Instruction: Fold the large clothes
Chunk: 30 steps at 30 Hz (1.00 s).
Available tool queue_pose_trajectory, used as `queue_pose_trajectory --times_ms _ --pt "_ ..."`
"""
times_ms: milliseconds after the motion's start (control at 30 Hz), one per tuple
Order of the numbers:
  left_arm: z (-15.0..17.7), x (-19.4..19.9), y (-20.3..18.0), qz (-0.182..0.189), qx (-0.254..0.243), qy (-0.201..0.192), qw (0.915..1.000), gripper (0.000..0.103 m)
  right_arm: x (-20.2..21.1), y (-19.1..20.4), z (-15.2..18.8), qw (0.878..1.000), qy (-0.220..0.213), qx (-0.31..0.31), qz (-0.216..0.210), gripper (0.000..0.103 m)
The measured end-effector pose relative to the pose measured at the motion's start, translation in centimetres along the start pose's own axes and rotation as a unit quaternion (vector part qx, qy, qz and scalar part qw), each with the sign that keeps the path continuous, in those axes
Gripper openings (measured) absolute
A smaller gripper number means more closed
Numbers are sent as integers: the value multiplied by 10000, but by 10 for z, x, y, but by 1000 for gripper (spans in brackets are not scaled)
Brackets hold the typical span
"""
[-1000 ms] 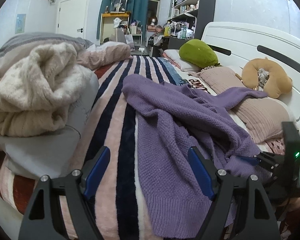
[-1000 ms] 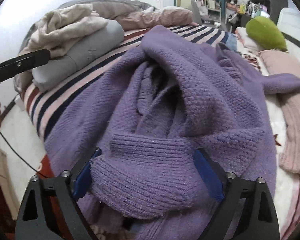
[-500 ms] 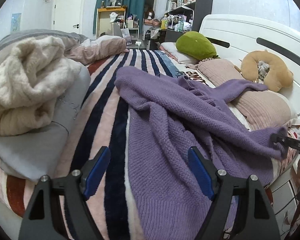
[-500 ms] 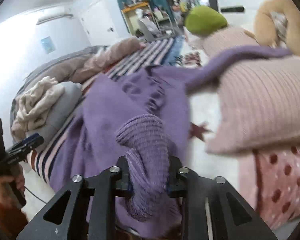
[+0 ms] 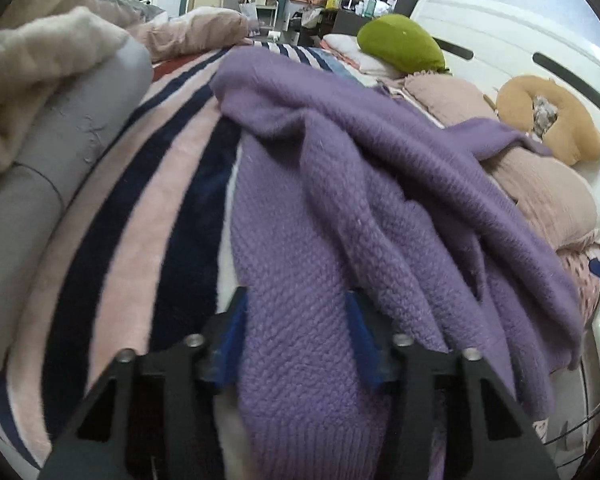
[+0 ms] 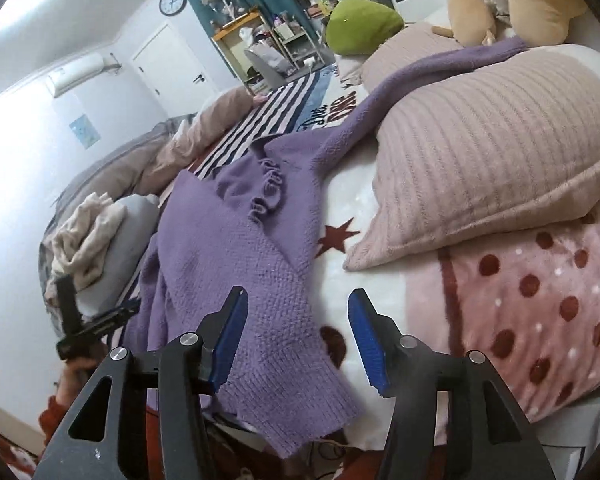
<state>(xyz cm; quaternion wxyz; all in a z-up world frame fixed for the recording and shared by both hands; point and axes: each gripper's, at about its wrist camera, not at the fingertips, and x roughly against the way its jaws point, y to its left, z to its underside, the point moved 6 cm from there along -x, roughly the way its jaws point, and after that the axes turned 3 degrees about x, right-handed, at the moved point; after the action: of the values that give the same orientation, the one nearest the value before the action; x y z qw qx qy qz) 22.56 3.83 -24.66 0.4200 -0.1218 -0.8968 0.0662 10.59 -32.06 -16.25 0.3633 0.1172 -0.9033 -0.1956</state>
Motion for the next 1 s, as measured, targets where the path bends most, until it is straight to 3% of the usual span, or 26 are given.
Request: queue_pose_trajectory --times_ms 67,233,300,367,400,500,600,667,733,767,800,833,867,1000 --pt "2 1 -3 126 18 -5 9999 11 -9 6 1 10000 64 10 -40 49" --pt "7 20 -2 12 19 -252 9997 9 -24 20 -2 9997 165 85 -139 49" --pt "11 32 4 -16 152 -356 9992 2 -30 25 -5 9996 185 146 -153 49" --pt "17 42 13 -407 67 -415 9983 2 -36 30 -8 9993 226 214 -200 49" --pt "22 44 20 -432 74 -344 9984 2 -39 32 -10 9991 256 254 -241 49" --pt "24 44 29 -109 362 -341 9987 3 -55 41 -18 9980 383 409 -284 49" --pt "21 42 23 12 278 -362 9990 16 -68 50 -26 9971 432 562 -273 49" --pt "17 39 21 83 232 -371 9990 55 -70 55 -28 9968 419 562 -377 49" --pt "12 31 21 66 215 -359 9991 57 -71 57 -28 9967 416 572 -408 49" --pt "11 26 20 70 228 -314 9992 54 -72 57 -28 9966 426 579 -392 49" --pt "11 20 21 112 262 -273 9992 46 -72 56 -28 9966 438 584 -389 49" --pt "12 17 19 212 288 -217 9991 17 -74 55 -28 9964 462 589 -386 49" --pt "13 13 17 300 345 -156 9988 9 -75 55 -28 9964 474 590 -386 49" --pt "18 25 21 14 217 -280 9994 6 -91 54 -31 9953 598 725 -247 49"
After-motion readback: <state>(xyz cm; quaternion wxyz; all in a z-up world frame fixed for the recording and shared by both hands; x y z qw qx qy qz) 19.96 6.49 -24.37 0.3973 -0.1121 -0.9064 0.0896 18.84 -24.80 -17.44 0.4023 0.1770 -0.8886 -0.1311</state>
